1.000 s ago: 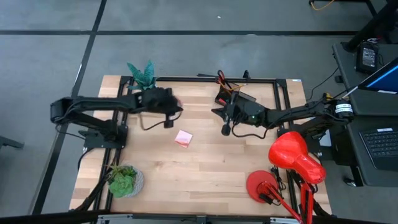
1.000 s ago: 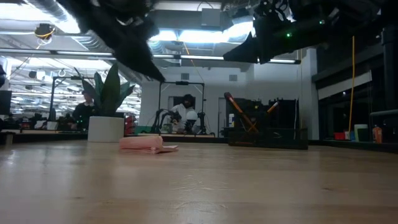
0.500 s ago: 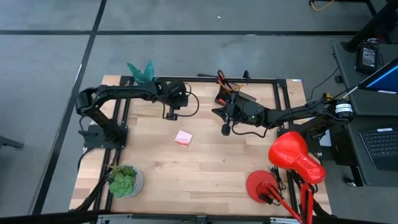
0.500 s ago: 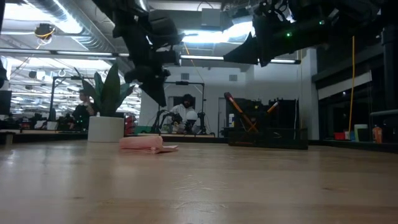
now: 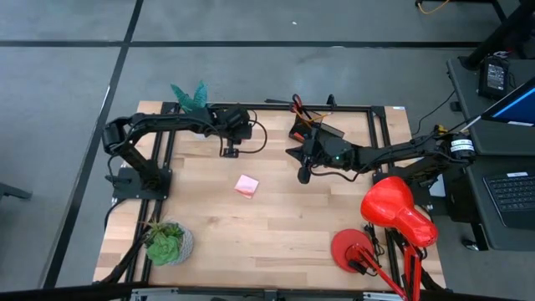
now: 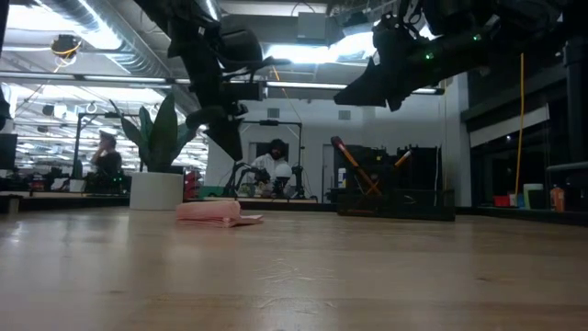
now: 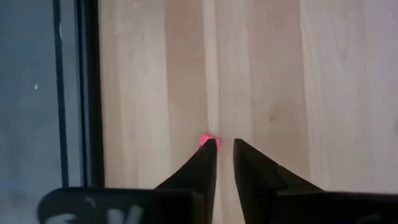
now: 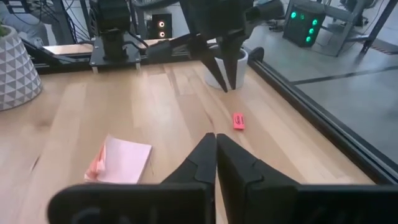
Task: Pick and place office supplies into organizer
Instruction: Put the pink eraser into the black desk organizer
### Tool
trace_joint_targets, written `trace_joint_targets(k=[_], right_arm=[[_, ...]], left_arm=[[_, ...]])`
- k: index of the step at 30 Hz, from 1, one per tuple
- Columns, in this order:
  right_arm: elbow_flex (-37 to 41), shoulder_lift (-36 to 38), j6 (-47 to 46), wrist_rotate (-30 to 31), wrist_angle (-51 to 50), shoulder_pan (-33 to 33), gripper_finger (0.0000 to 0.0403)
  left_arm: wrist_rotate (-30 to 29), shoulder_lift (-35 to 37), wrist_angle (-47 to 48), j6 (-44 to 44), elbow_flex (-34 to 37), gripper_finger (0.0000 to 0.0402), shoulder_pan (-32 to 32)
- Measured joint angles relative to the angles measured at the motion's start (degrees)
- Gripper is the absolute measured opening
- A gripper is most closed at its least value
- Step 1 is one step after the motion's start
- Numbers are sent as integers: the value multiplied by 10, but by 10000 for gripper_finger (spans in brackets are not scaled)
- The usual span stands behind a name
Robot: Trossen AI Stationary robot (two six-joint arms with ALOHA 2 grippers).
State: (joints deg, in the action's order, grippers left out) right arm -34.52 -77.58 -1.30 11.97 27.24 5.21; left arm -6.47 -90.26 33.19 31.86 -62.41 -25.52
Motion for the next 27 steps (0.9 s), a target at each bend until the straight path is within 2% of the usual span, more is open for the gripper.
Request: trace_joint_targets(k=[5,13,19,27], right_arm=[[0,0,-15,0,0,0,18],[0,0,-14,0,-2,0,19],[0,0,-14,0,-14,0,19],[0,0,-14,0,-23,0,19]], left_arm=[[6,-5,-2,1,0,94,0],[4,-47,-5,77,0,165,-8],[-5,-86,-6,114,0,174,-32],[14,-112,-9,125,0,163,-81]])
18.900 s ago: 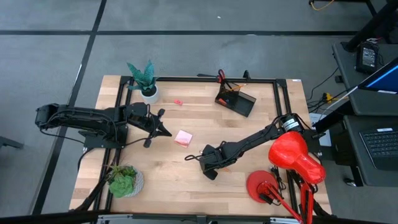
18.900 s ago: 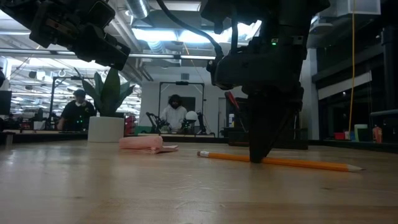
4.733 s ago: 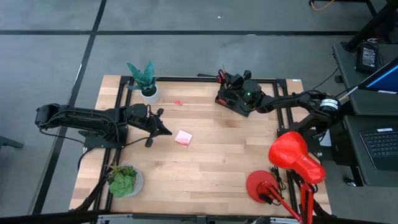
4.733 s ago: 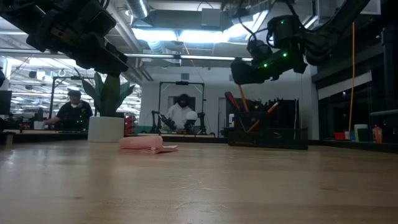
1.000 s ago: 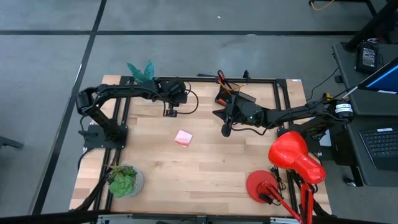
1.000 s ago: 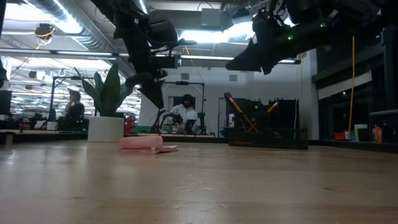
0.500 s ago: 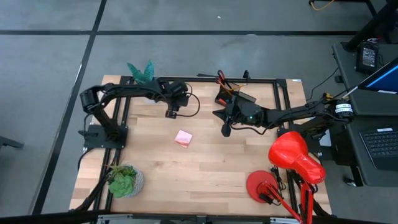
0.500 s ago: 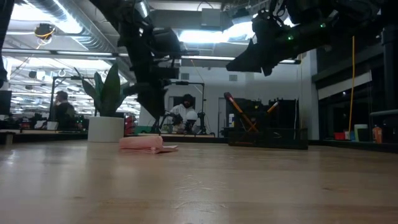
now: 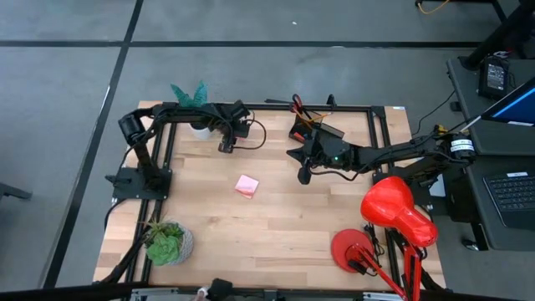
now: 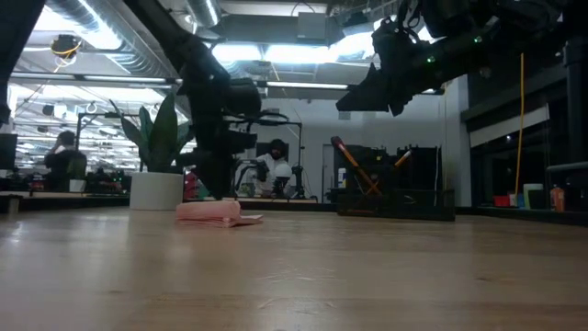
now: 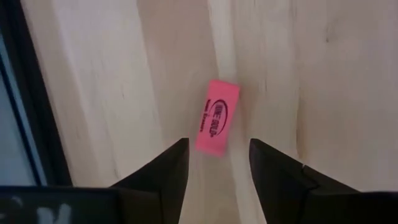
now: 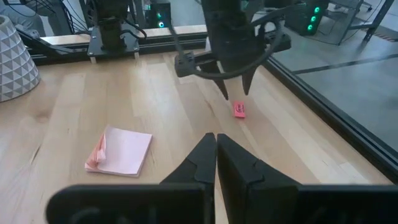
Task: Pick and place office supplies into organizer
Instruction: Put the pink eraser into the black desk organizer
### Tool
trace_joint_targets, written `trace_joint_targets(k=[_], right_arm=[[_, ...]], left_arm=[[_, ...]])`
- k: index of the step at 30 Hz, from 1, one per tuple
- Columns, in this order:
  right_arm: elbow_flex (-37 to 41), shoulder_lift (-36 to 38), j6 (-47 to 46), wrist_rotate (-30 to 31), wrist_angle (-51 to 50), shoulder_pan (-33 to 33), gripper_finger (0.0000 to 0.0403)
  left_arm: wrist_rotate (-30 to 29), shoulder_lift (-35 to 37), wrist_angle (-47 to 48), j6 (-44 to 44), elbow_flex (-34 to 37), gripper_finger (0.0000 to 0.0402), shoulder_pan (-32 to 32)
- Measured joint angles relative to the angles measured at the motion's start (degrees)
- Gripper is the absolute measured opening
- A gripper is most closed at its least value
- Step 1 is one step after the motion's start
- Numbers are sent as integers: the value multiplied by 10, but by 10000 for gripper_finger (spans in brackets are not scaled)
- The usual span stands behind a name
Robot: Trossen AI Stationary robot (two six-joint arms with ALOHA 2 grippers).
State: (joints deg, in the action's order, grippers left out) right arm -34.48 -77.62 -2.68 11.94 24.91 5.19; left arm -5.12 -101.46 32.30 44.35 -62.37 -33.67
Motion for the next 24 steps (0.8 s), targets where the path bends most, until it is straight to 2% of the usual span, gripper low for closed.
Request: trace_joint_targets(k=[7,17,24], right_arm=[[0,0,1,0,0,0,19],[0,0,1,0,0,0,19],[0,0,1,0,0,0,19]], left_arm=[[37,-14,-15,10,0,160,-20],[35,-58,-23,22,-3,163,-23],[47,-60,-26,20,-2,143,-38]])
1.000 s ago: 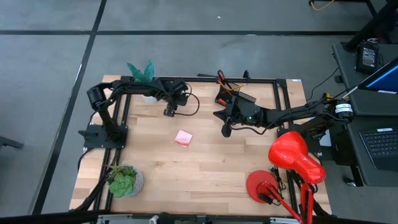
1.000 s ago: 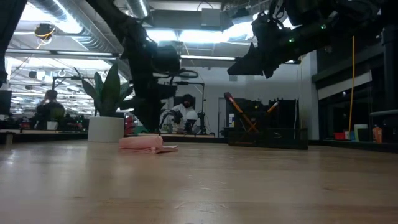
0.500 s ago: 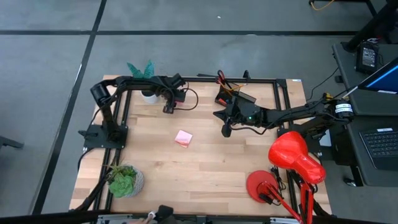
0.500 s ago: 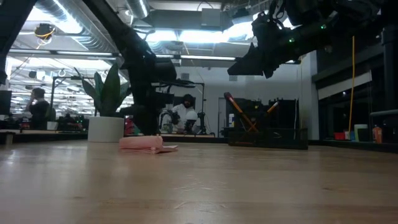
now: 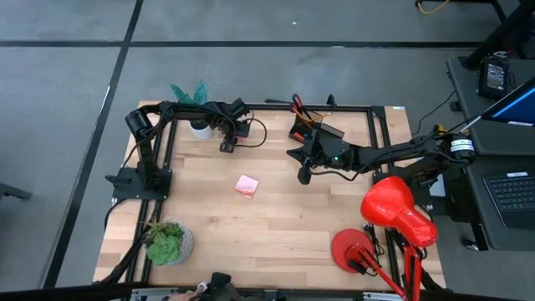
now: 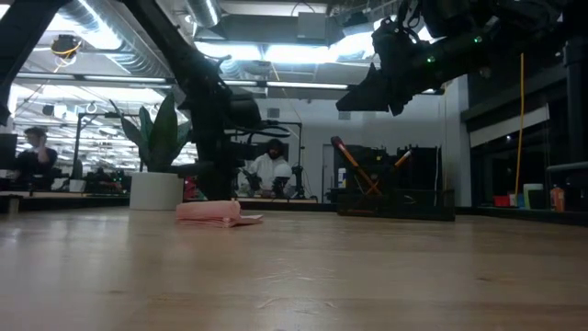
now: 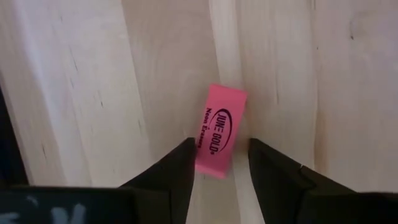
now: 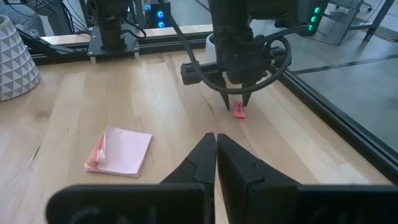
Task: Pick and place office supplies into organizer
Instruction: Put the pink eraser into the black desk organizer
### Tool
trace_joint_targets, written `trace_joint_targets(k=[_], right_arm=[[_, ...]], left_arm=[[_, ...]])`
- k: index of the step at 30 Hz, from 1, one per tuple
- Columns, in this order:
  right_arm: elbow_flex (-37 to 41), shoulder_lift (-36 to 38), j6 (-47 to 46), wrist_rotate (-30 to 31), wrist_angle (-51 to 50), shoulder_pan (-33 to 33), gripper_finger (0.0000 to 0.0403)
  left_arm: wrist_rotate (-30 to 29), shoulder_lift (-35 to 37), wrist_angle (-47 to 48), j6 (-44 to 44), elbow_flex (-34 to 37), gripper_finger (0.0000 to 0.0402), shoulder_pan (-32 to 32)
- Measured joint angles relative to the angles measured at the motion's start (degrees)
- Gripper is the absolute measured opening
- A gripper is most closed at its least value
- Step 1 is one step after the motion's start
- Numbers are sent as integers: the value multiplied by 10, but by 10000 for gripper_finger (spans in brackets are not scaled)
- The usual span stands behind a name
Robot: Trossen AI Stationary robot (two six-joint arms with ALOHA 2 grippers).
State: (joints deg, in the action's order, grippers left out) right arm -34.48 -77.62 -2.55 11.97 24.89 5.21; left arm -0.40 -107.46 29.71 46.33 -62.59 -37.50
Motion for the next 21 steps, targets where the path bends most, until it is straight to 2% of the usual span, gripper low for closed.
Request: trace_joint_targets(k=[5,11,21], right_arm=[[0,0,0,0,0,0,19],[0,0,0,0,0,0,19],[0,0,-2,0,0,0,19]], left_arm=[[33,-1,-2,-7,1,125,-10],[33,-2,-2,-30,1,109,-10],[18,-2,0,-32,1,120,-8]])
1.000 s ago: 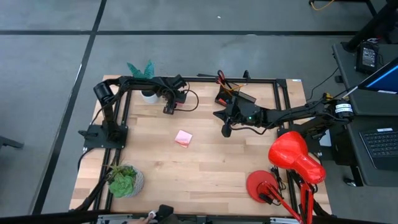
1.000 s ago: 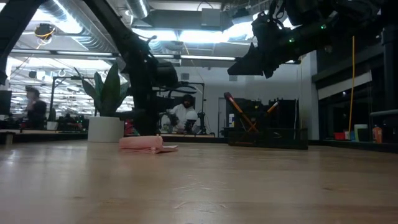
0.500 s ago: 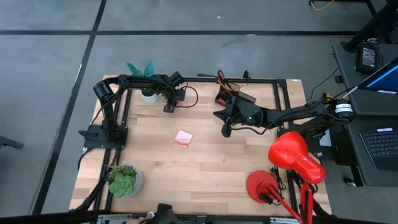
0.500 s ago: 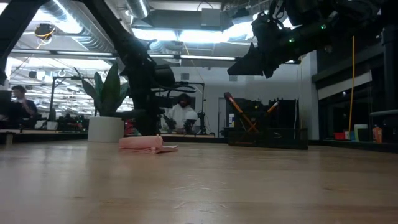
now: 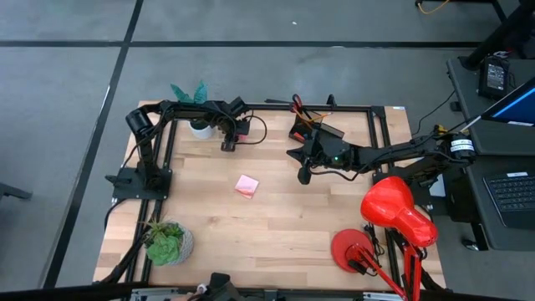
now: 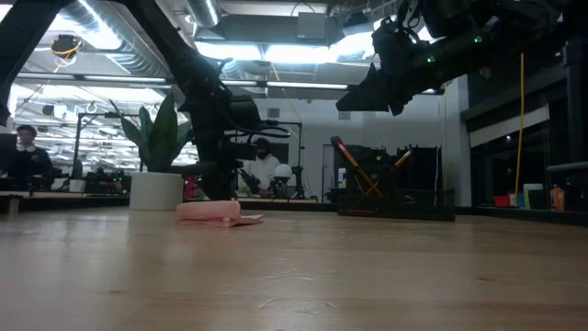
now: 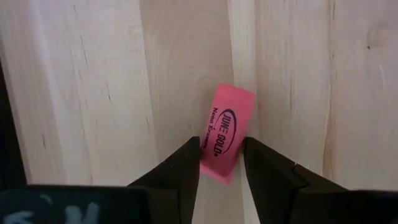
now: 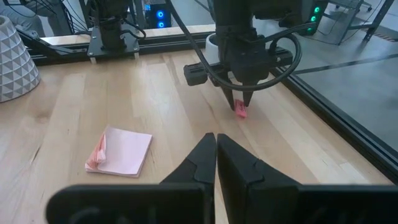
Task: Pick and place office supplies into organizer
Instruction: Put the pink eraser into the black desk organizer
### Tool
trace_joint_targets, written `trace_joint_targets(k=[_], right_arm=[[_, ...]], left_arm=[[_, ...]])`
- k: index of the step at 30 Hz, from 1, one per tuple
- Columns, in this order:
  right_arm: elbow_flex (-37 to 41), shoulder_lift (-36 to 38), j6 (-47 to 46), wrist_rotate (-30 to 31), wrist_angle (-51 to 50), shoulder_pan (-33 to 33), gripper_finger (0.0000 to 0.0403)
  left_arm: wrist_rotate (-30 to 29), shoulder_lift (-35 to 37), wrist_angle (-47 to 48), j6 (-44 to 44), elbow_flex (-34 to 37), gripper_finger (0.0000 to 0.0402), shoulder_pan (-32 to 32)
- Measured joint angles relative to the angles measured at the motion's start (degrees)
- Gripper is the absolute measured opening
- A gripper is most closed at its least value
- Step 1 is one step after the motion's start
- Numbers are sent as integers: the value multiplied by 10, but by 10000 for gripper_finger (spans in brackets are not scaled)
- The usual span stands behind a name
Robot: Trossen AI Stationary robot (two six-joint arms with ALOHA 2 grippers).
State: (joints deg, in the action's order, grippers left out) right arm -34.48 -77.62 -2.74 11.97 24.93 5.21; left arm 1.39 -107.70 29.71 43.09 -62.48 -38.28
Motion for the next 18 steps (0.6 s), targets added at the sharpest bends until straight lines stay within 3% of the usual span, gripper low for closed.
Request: trace_joint_targets(k=[12,18], right_arm=[[0,0,0,0,0,0,19],[0,0,0,0,0,0,19]], left_arm=[[-3,0,3,22,0,42,0],[-3,1,4,22,0,23,0]])
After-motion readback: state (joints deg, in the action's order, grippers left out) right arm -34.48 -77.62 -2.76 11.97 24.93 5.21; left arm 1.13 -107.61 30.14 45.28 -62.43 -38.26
